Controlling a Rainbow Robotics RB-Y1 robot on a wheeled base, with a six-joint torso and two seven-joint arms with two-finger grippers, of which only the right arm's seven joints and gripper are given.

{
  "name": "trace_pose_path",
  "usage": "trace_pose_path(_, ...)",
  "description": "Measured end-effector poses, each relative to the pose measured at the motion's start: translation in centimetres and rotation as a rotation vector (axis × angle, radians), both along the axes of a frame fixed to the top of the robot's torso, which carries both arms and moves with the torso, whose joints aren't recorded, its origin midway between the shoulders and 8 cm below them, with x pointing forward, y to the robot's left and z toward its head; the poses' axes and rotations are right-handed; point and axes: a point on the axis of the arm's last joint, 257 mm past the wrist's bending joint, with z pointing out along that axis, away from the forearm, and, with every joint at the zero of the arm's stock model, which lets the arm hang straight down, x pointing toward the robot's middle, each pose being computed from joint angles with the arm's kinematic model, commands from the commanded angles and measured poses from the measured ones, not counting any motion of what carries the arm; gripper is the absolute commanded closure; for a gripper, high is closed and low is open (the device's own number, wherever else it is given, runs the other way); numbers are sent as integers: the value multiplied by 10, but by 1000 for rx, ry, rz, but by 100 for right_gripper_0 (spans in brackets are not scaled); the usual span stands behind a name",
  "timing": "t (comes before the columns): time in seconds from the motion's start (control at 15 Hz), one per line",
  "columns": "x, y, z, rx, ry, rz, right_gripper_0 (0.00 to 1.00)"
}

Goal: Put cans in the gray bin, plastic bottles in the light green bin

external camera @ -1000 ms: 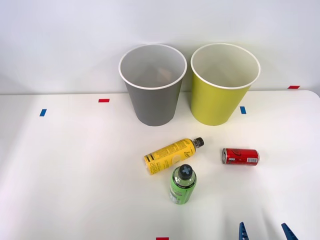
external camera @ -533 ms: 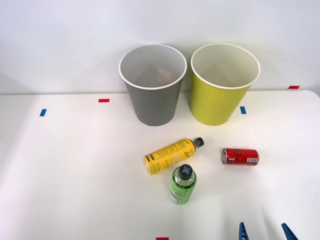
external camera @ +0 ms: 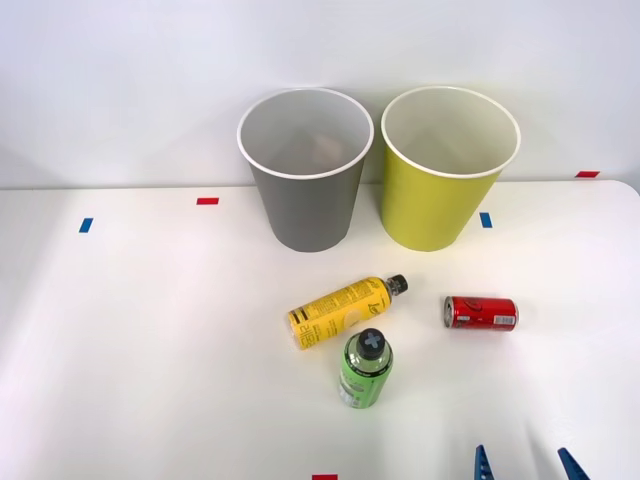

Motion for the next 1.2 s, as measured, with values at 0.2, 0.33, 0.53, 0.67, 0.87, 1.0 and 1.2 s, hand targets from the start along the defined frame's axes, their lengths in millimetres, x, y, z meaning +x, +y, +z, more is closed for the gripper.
trace_pose_path(0.2, 8, -2, 11, -23, -41, -2, 0)
trace_pose_path(0.33, 12, -8, 18, -34, -51, -12, 0)
trace_pose_path(0.53, 28, -13, 25, -40, -2, -27, 0)
trace_pose_path(0.67, 41, -15, 32, -29, 56, -41, 0)
trace_pose_path(0.87, 59, -22, 41, 27, 199, -82, 0)
trace_pose_path(1.0, 64, -29, 49, 121, 294, -115, 0)
trace_pose_path(1.2, 67, -34, 64, 339, 413, -154, 0)
